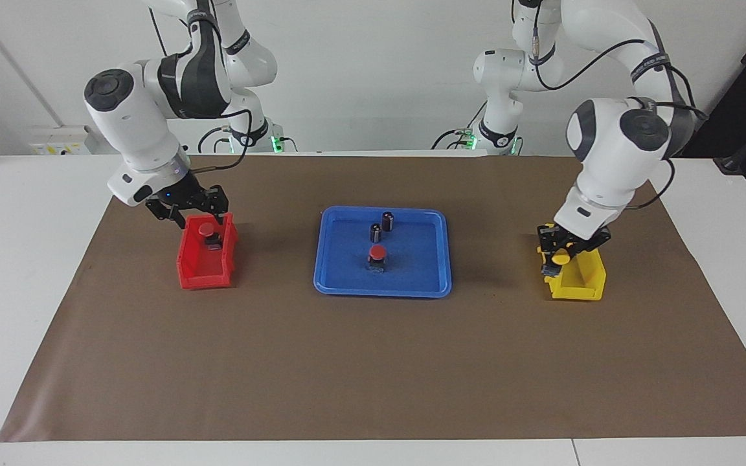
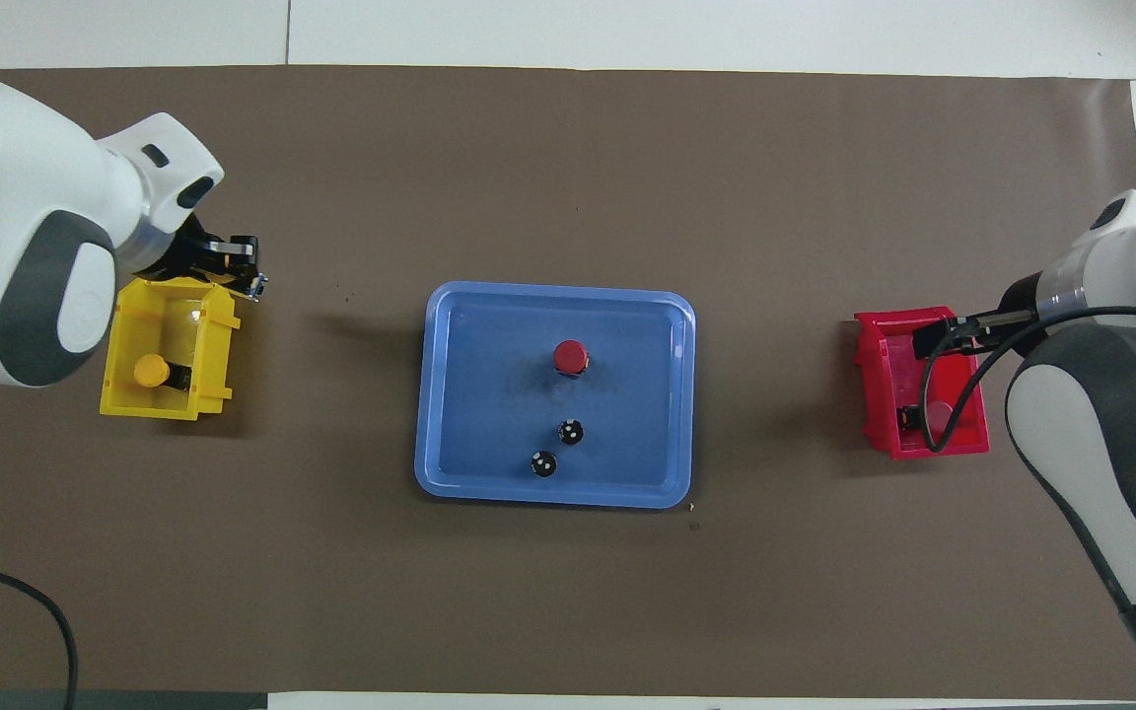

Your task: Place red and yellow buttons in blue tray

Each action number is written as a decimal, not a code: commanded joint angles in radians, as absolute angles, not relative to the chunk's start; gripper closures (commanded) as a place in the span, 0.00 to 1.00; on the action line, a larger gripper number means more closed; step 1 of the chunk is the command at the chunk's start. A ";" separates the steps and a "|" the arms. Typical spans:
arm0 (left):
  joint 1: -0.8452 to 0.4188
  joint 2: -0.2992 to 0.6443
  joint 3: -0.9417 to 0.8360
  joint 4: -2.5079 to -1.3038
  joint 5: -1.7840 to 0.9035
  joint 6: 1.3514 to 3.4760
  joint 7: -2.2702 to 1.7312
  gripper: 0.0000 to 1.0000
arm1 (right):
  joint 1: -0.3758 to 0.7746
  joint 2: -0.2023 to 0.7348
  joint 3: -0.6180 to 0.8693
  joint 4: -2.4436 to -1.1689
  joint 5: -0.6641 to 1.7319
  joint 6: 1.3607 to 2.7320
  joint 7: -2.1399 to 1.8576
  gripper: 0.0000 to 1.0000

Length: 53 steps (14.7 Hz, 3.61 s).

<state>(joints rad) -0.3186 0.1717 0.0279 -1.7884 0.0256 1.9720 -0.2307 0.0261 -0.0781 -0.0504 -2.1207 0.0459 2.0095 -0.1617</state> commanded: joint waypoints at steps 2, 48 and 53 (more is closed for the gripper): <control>-0.492 0.198 0.038 -1.795 -0.017 2.019 -0.484 0.97 | -0.003 -0.152 -0.034 -2.287 0.051 2.111 -0.210 0.25; -0.124 -0.150 0.057 -1.863 -0.026 1.763 0.034 0.00 | 0.492 0.230 -0.012 -1.874 0.057 2.153 0.548 0.73; -0.071 -0.081 0.057 -2.009 -0.026 2.003 0.066 0.11 | 0.494 0.236 -0.012 -1.930 0.054 2.232 0.548 0.72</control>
